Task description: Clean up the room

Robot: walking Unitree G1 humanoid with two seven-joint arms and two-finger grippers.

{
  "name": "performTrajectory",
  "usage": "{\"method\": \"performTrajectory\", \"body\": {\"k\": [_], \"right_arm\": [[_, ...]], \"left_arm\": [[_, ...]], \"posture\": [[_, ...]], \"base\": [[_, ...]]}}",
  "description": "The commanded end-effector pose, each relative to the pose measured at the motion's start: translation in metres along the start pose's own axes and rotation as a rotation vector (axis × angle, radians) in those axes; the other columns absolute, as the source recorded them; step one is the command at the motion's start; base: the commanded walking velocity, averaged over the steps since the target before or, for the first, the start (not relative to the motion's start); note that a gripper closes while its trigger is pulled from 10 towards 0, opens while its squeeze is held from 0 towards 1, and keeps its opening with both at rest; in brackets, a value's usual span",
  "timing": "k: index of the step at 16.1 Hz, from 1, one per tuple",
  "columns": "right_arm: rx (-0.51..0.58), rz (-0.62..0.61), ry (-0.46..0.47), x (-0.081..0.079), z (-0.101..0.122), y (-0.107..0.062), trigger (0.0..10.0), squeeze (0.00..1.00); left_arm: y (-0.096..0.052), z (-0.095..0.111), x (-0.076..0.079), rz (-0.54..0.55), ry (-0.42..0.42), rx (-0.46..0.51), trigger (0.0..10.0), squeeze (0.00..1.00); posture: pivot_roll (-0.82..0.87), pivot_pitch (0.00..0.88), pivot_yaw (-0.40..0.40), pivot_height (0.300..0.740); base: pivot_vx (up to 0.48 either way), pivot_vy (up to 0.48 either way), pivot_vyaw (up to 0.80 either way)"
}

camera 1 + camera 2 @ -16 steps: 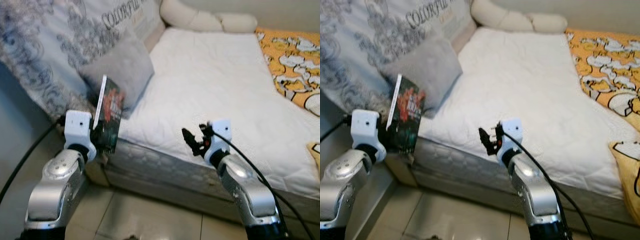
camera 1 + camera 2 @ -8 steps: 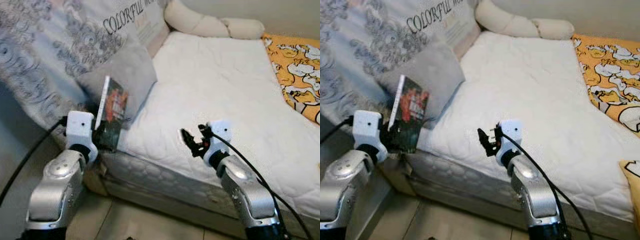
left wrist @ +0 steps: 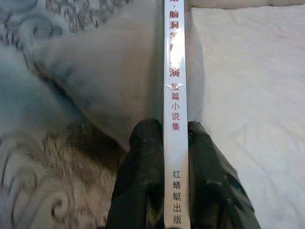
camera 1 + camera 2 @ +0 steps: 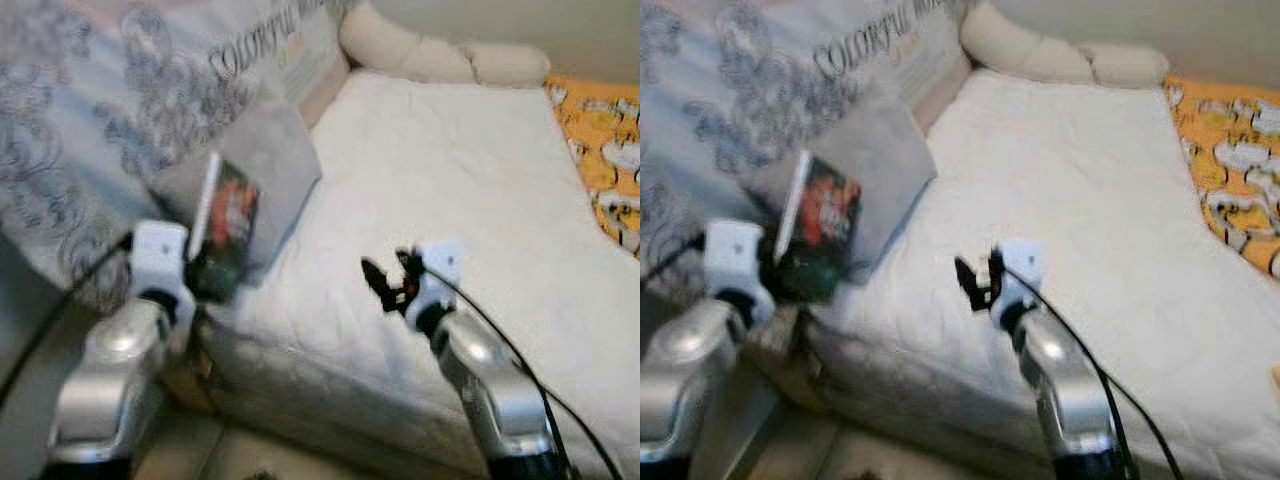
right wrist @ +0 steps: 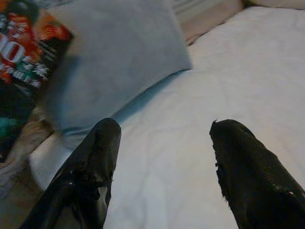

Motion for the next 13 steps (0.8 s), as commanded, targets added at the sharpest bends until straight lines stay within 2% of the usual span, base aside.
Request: {"method": "performTrajectory", "body": {"k": [1,3,5,13], "right_arm": [[-0.010,-0.044,0.006,0.013,-0.001,-0.003,10.0,0.00],[-0.003,-0.045,0.002,0.014,0.001,-0.003,10.0,0.00],[0.001,-0.041,-0.023,0.013,0.001,-0.003,10.0,0.00],[0.012,-0.047,-0.002,0.020,0.002,-0.008,10.0,0.00]], "left_arm": [[0.002,0.013,0.015,-0.054,0.006,0.054,10.0,0.00],[0.003,0.013,0.015,-0.057,0.009,0.052,10.0,0.00],[0.003,0.013,0.015,-0.057,0.015,0.052,10.0,0.00],[-0.003,0.005,0.027,-0.144,0.004,0.019,10.0,0.00]], "posture": [[0.08,0.000,0.027,0.740],[0.08,0.000,0.027,0.740],[0.08,0.000,0.027,0.740],[0.06,0.000,0.073,0.740]], "base": [[0.394,0.000,-0.78],[0.396,0.000,-0.78],[0.368,0.000,0.00],[0.000,0.000,0.00]]}}
Point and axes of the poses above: a point about 5 cm out from each wrist's last joint towards the gripper, its own y axis pointing out of the wrist towards the gripper, its own z axis along the axis of the wrist's last joint, x = y × z, the point moved 3 cm from there along y, pointing out of the wrist towards the gripper, and after that the axes turned 4 degrees about -y, right-handed, at the moved point
